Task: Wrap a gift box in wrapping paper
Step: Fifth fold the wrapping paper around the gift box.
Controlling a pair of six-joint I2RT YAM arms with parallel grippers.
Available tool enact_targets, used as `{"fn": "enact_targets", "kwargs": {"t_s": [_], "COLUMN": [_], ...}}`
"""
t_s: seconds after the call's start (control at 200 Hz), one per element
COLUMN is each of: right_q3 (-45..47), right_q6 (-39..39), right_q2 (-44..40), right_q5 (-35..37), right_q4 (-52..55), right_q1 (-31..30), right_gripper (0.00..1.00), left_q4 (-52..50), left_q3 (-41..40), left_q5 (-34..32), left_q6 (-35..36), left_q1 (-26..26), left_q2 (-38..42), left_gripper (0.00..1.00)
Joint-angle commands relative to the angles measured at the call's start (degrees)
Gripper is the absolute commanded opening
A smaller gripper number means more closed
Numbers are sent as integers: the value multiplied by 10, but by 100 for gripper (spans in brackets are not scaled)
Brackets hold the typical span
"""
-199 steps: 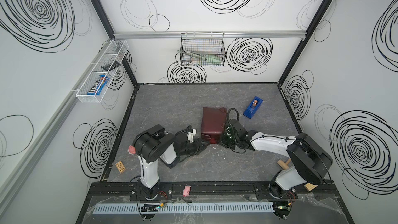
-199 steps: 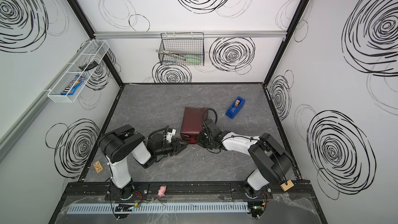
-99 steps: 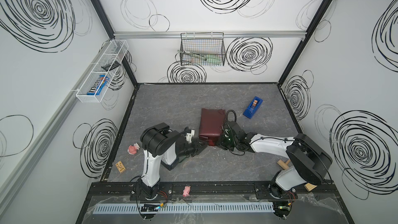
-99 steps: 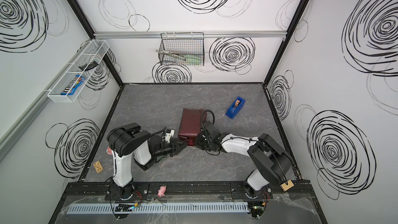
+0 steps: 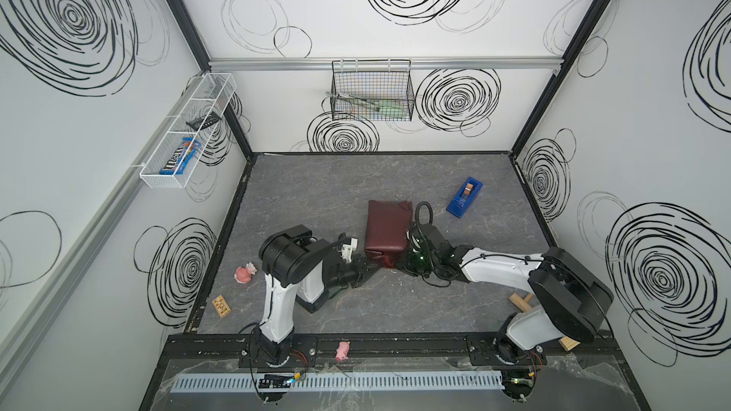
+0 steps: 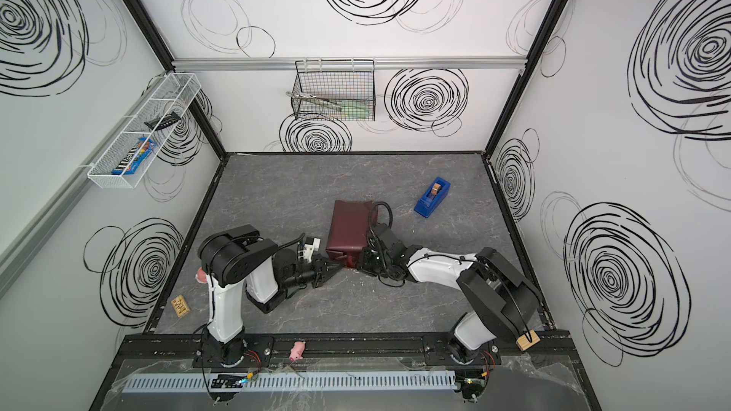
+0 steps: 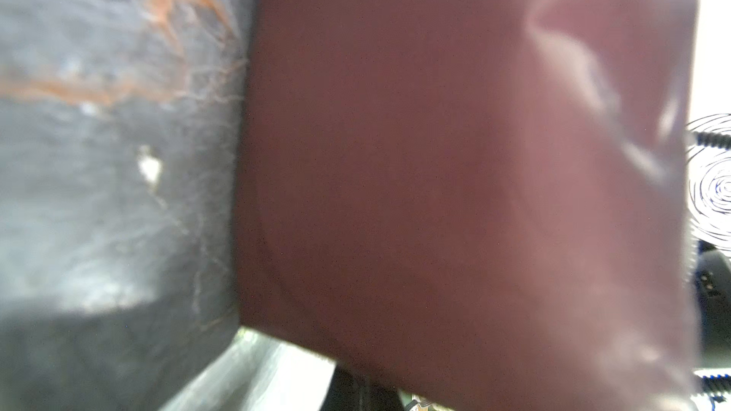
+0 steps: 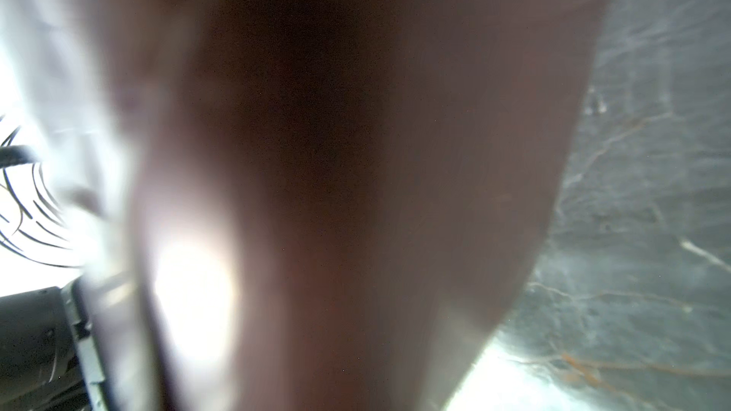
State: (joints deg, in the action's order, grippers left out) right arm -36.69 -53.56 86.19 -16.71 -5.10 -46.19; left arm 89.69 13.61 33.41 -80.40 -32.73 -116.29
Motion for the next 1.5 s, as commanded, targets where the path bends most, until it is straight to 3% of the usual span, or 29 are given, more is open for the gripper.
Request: {"fn": "enact_targets", "kwargs": {"t_s": [0.0, 0.155, 0.255, 0.39, 0.62, 1.056, 1.146, 1.196, 1.241, 1.366, 1.496], "right_q3": [3, 22, 38, 59, 81, 121, 120, 126, 132, 119, 56], "right_q6": [54, 134, 155, 171, 207, 211, 197, 195, 196, 192, 220], "right_q2": [-39, -114, -152, -190, -250, -335, -361, -379, -399, -414, -342], "right_q5": [-2, 14, 20, 17, 24, -12, 21, 41, 54, 51, -15], "right_q4": [2, 19, 33, 45, 60, 27, 33, 25, 15, -4, 7], "right_q1": [-6, -4, 1, 6, 21, 120, 142, 153, 164, 226, 314], "right_gripper": [19, 53, 62, 68, 68, 68, 84, 87, 100, 97, 97], "left_q4": [-25, -61, -86, -110, -152, -169, -170, -172, -177, -198, -224], "left_q3": [-3, -7, -6, -1, 22, 56, 59, 61, 63, 75, 85], "left_q5": [0, 5, 9, 18, 44, 62, 66, 68, 70, 79, 87], "left_q6": [12, 28, 37, 44, 57, 53, 51, 51, 53, 63, 74], "left_q1": [1, 1, 1, 3, 0, 1, 2, 2, 2, 3, 6], "left_q2": [0, 20, 35, 58, 103, 116, 116, 117, 117, 118, 119], "left_gripper": [0, 0, 0, 0, 0, 0, 0, 0, 0, 0, 0]}}
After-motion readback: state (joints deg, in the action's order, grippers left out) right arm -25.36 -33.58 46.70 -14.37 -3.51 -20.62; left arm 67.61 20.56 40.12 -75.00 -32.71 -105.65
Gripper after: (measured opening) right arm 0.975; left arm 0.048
